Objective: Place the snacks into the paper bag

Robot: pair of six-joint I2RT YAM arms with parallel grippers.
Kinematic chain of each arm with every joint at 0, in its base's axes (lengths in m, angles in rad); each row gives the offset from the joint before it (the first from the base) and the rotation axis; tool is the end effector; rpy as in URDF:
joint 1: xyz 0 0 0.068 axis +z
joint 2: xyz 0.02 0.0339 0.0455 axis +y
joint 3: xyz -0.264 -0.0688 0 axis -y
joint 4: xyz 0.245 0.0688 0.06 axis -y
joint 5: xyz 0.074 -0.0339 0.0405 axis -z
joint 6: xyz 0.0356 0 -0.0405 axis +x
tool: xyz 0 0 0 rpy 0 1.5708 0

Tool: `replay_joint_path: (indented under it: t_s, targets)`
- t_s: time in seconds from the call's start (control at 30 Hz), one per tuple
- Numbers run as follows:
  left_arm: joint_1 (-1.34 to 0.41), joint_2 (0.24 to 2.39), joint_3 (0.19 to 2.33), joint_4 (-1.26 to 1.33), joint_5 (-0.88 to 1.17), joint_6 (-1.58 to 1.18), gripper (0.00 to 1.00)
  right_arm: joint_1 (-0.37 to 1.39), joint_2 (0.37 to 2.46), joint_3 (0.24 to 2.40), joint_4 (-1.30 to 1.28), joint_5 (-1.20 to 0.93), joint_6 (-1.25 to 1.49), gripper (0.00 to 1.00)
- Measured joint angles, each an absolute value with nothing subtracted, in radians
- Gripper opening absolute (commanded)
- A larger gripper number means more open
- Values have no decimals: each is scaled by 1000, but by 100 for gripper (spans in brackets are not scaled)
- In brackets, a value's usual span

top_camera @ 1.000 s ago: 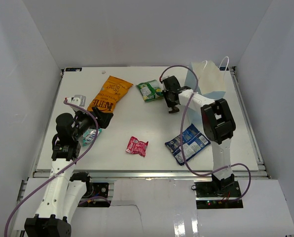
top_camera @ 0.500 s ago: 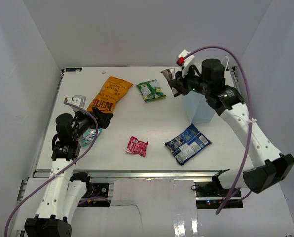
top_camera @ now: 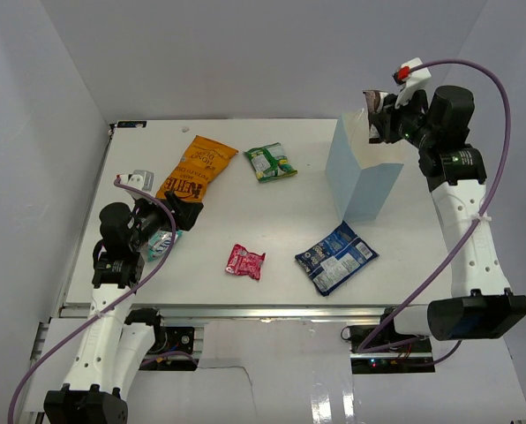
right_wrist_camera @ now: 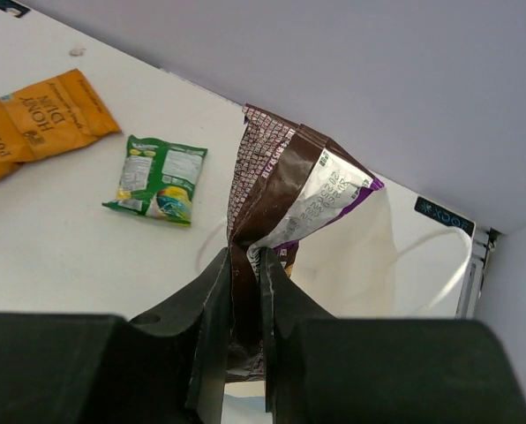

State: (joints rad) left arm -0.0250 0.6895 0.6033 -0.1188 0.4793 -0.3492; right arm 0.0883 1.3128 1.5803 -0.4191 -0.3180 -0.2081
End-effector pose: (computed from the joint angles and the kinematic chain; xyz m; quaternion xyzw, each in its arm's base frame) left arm 0.1685 -0.0206 0.2986 0.0262 0.7679 -0.2949 0.5681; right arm 0.2776 0.0357 0.4751 -0.2126 0.7256 0.0814 0.6493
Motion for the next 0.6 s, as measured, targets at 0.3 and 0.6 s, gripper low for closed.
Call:
replay_joint_path:
  t_s: [0.3, 0.6]
  targets:
    - [-25, 710, 603, -88, 539, -361, 98, 24, 1432, 1562, -415, -302, -211, 41]
    - [-34, 796, 603, -67, 576, -432, 98, 19, 1441, 1514, -453, -359, -216, 84]
